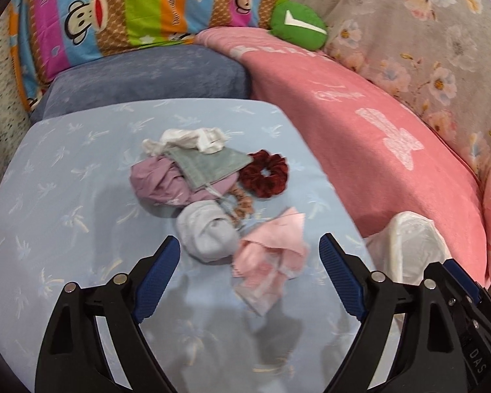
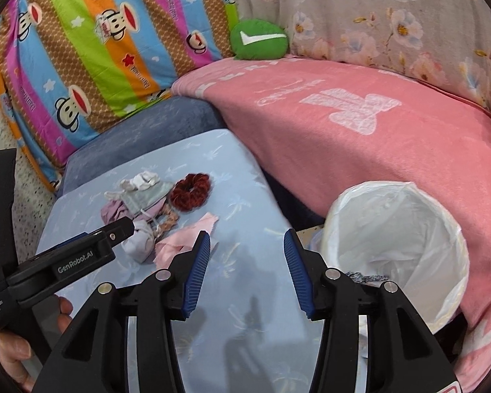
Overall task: Collect trash
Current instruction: 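Move both open grippers back over the remaining cloth pile, then grasp the grey sock with the left gripper while the right gripper grasps the pink cloth bag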
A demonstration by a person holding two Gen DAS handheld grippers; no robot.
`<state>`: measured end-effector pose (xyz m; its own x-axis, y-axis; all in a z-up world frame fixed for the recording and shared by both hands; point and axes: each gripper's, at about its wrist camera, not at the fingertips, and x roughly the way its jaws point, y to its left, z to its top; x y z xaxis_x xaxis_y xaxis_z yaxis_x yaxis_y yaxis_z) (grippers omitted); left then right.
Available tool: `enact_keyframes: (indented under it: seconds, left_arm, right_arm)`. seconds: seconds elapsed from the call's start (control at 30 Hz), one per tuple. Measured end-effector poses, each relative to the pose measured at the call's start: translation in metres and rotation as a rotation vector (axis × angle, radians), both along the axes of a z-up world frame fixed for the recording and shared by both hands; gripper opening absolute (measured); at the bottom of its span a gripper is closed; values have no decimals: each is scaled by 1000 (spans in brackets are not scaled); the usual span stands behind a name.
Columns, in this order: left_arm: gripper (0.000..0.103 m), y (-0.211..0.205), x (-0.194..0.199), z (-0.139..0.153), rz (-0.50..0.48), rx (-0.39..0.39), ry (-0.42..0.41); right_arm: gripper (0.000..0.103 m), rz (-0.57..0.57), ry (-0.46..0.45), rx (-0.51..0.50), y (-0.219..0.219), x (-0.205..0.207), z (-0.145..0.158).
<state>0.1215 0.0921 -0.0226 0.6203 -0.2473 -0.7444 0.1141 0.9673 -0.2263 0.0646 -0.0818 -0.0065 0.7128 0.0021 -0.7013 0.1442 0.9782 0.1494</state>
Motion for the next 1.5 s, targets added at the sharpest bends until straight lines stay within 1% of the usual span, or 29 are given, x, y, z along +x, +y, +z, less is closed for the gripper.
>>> enact_keyframes:
  seconds: [0.23,0.3,0.37,0.53,0.87,0.9,0.97,1.07,1.1,1.17,1.2,1.23,1.3,1.33,1.37,1.4,1.5]
  left_arm:
    - [83,26,16,-21,55,4,54]
    - [83,31,20,-26,62,-1,67]
    - [83,33,24,-31,59,-5,79]
    - [83,34,34,-43,48,-15,113]
    - [82,41,52,-60,28,-83,154]
    - [82,41,53,-61,24,-90,157]
    - [75,41,55,-63,8,-103,164]
    - [61,39,57,-69,-31,-139,195]
    - [57,38,57,-71,-39,-147,203]
    - [53,37,55,-71,-45,-142,194]
    - [48,37,55,-70,-53,-144,194]
    - [46,36,54,-69,-55,-143,193]
    - [41,36,52,-67,-62,-145,188]
    - [40,35,51,-66,-64,-143,186]
    - [39,35,50,-65,-66,-143,185]
    - [37,35,48,-65,-66,-142,185]
    - [37,34,43,-62,-64,-136,184]
  right_arm:
    - [50,54,53,-4,29,20,-24]
    - [52,68,73,-2,38,28,-32]
    - [54,78,85,2,45,34,-40]
    - [54,97,127,15,58,47,-60]
    - [54,126,198,35,75,69,-95]
    - [54,128,205,37,76,71,-98]
    - [54,132,218,40,78,74,-103]
    - [54,140,223,56,79,76,-110]
    - [52,142,221,60,80,77,-111]
    - [50,153,217,69,80,78,-113]
    - [47,156,217,76,80,78,-114]
    - [45,160,217,86,80,79,-115]
    - [38,169,223,115,79,79,-116]
    - [36,174,226,128,79,79,-116]
    - [31,178,227,131,79,78,-116]
    - [23,188,227,135,80,77,-115]
    - [15,199,227,128,82,72,-111]
